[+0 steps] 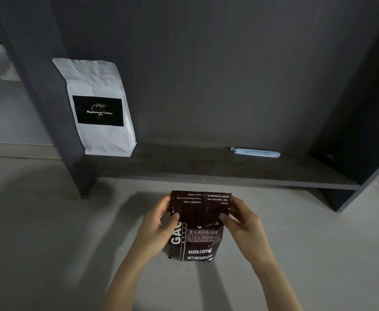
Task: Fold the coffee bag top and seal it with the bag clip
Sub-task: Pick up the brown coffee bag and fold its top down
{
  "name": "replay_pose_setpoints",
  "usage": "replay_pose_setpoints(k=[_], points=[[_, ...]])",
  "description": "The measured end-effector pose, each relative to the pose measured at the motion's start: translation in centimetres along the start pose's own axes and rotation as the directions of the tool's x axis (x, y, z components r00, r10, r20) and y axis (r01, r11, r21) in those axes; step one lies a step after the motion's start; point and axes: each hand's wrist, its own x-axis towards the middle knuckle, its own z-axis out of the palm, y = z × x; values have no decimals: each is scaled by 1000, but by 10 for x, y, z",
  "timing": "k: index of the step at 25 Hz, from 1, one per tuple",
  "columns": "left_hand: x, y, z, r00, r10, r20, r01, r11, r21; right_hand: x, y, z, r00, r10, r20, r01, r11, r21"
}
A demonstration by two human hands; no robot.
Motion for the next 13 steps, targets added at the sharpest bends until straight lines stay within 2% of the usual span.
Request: replay_pose_setpoints(k=[4, 6, 13], points=[[2, -7, 3, 989, -50, -137, 56, 998, 43, 0, -2, 2, 992, 15, -123, -22, 998, -57], [2, -5, 4, 985, -63, -160, 67, 998, 18, -1, -2, 2, 987, 13, -161, -24, 998, -65], [4, -2, 12, 947, -110, -300, 80, 991, -111, -3, -8, -1, 981, -23, -192, 5, 996, -93]])
